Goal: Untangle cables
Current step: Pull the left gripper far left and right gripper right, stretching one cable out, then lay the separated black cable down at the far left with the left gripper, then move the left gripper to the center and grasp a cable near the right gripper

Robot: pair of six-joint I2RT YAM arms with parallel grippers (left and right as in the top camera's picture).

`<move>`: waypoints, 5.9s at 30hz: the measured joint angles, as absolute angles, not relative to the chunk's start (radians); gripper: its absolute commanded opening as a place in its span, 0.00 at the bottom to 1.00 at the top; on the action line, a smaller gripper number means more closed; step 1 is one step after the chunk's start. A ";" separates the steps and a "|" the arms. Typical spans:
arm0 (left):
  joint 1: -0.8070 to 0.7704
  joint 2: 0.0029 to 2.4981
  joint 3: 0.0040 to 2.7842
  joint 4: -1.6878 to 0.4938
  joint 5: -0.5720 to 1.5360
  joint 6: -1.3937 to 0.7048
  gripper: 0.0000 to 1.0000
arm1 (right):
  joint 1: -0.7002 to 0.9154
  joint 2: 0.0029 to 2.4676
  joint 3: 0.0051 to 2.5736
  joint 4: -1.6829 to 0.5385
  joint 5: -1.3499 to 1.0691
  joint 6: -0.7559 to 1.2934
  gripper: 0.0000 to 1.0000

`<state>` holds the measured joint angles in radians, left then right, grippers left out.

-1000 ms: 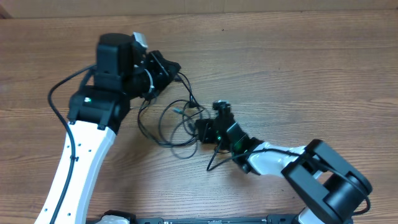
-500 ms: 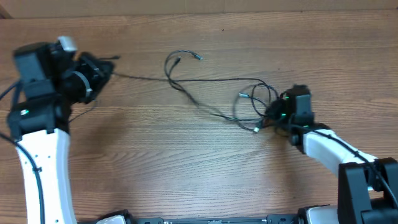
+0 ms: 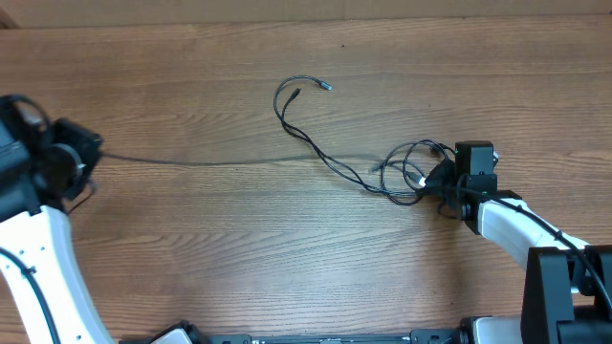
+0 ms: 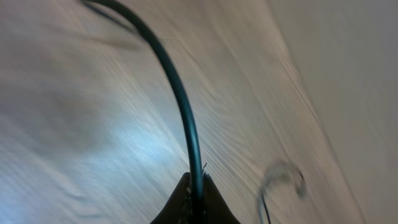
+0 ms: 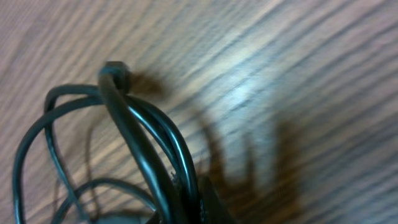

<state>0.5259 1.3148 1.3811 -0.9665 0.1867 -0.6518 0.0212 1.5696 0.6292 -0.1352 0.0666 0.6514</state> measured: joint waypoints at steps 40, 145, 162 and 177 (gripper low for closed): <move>0.834 1.769 2.004 -1.404 -0.023 -0.686 0.05 | 0.021 1.559 0.629 -0.223 0.138 0.651 0.04; 1.053 1.785 1.287 -0.905 -0.128 -0.997 0.05 | 0.021 1.523 0.669 -0.316 -0.016 0.632 1.00; 0.999 1.794 1.270 -0.868 -0.097 -1.011 1.00 | 0.021 1.523 0.669 -0.316 -0.015 0.632 1.00; 0.537 1.798 1.267 -0.878 0.098 -0.862 1.00 | 0.021 1.523 0.669 -0.316 -0.016 0.632 1.00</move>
<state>0.5373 1.7985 1.2675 -0.8776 0.0982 -0.8616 0.0212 1.5227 0.6693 -0.3161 -0.0158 0.6323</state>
